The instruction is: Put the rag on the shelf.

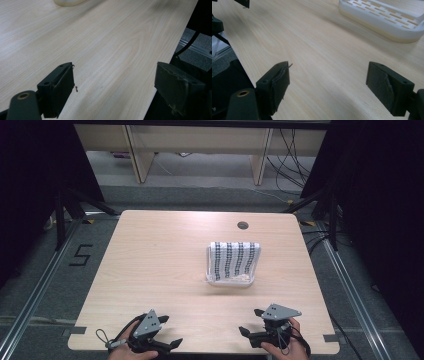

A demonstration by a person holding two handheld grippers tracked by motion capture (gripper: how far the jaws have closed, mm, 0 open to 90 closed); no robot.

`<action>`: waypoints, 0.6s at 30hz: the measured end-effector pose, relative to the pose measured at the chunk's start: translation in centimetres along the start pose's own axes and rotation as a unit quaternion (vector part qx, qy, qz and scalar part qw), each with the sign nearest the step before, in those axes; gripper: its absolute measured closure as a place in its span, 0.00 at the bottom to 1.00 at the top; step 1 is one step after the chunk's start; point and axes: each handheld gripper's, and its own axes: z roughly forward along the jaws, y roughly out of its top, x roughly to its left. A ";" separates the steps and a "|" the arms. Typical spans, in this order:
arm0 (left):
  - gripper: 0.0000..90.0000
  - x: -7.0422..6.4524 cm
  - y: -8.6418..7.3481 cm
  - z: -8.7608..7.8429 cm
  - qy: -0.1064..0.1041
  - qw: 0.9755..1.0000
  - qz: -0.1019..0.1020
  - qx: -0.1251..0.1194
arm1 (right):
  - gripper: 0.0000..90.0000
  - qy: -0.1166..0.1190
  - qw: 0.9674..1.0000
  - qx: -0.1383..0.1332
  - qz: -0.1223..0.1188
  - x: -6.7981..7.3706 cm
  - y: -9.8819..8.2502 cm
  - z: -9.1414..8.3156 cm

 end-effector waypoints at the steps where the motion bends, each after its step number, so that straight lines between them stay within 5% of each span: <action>1: 0.17 0.0 0.0 0.0 0.000 1.000 0.000 -0.002 | 0.22 -0.001 1.000 0.001 0.002 0.1 0.0 0.0; 3: 0.17 0.2 0.0 -0.1 0.002 1.000 0.014 0.012 | 0.23 -0.001 1.000 -0.002 -0.009 0.0 0.0 0.2; 5: 0.17 0.0 -0.1 0.1 0.001 1.000 -0.001 0.005 | 0.23 0.001 1.000 -0.003 -0.012 0.0 0.0 0.2; 18: 0.17 0.6 -0.2 0.0 0.006 1.000 -0.007 0.005 | 0.23 0.001 1.000 -0.001 -0.003 -0.3 -0.1 0.1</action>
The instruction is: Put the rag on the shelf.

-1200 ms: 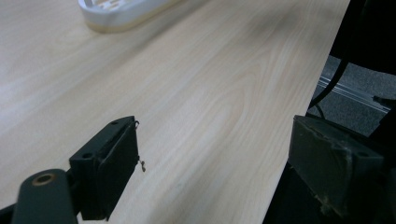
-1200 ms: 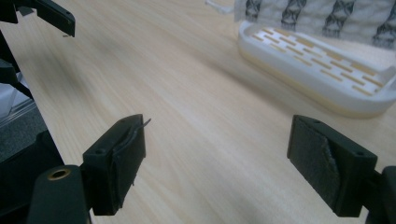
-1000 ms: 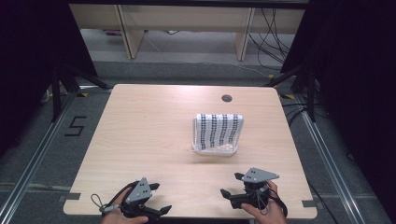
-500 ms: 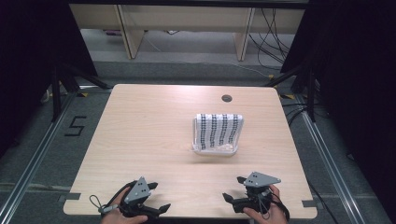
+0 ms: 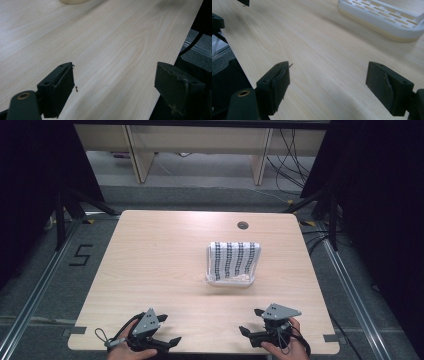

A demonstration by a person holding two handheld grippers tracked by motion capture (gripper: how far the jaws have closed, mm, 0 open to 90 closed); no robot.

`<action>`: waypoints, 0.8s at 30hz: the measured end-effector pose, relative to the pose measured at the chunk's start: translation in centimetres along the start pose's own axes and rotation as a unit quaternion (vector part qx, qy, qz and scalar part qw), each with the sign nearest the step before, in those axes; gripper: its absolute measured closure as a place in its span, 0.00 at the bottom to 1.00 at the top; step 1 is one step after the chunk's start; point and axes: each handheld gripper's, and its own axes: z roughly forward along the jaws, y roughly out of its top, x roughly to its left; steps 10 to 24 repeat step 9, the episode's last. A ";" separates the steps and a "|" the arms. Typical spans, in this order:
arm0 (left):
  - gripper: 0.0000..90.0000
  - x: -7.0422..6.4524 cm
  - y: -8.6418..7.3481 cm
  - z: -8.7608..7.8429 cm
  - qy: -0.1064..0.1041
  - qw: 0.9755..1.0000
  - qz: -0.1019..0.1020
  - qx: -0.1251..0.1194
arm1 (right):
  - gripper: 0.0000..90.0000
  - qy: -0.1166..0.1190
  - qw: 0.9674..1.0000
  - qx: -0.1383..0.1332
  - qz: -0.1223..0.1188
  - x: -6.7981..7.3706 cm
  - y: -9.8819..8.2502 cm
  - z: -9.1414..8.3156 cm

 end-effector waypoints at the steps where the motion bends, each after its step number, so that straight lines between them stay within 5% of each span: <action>1: 0.17 0.1 0.0 0.0 -0.001 1.000 0.004 0.001 | 0.23 -0.004 1.000 -0.005 -0.004 -0.1 0.0 0.0; 24: 0.17 0.8 -0.1 -0.2 0.008 1.000 -0.007 -0.002 | 0.22 -0.004 1.000 -0.004 0.014 -1.0 -0.2 0.0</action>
